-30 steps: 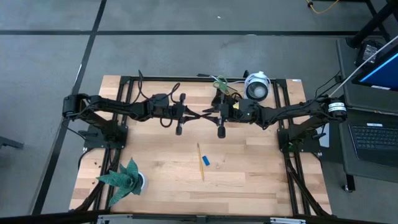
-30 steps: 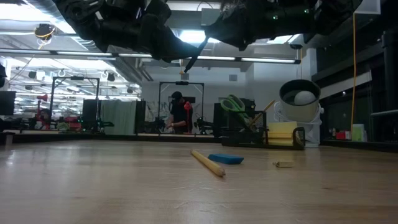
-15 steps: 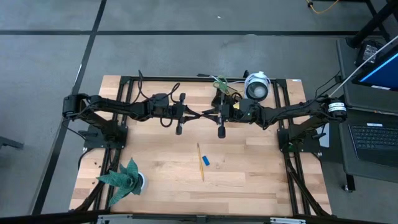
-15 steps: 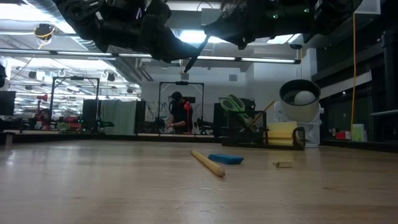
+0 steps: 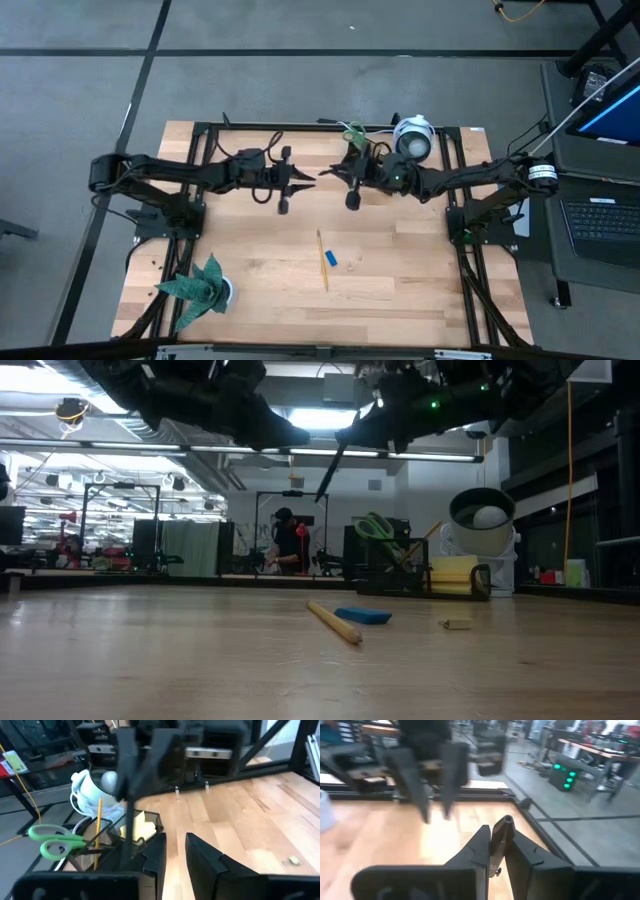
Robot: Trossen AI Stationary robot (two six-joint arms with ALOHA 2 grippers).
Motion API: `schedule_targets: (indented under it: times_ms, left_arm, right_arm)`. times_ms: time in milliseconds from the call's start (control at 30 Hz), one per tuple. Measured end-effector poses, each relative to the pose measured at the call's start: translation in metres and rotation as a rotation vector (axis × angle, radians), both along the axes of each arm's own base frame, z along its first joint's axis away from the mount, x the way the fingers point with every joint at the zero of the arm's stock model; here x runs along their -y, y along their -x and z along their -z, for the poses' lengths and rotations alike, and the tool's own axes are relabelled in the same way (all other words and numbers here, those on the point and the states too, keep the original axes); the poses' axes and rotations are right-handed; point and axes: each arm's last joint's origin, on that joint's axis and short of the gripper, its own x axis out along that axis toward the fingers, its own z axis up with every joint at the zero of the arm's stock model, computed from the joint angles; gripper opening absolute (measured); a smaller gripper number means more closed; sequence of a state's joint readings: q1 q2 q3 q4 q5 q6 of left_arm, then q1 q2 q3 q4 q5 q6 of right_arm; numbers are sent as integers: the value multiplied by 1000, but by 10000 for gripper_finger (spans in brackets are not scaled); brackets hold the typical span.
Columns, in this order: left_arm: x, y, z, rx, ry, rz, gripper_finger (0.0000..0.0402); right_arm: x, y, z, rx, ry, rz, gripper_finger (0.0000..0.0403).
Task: Pick and place office supplies into organizer
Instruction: Put the black pen into the metal mesh desk organizer
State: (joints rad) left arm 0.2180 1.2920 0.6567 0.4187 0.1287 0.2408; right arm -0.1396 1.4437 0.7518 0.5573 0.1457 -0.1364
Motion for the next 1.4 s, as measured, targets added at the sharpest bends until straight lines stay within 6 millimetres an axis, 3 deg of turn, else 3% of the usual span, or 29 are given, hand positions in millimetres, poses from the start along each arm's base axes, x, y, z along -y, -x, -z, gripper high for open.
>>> schedule_targets:
  times_ms: [300,433,733,933,1400]
  left_arm:
    - [3,13,-5,-67,-8,3,8]
    - [3,16,-4,-98,-19,8,4]
    - [3,16,-3,-111,-62,20,2]
    - [3,16,-3,-112,-62,20,1]
    - [3,16,-3,-110,-61,20,2]
  right_arm:
    - [30,11,3,-65,30,334,40]
    - [38,22,-1,-100,0,453,40]
    - [47,45,-13,-117,-52,547,40]
    - [56,49,2,-195,-138,607,40]
    - [74,36,29,-204,-216,649,40]
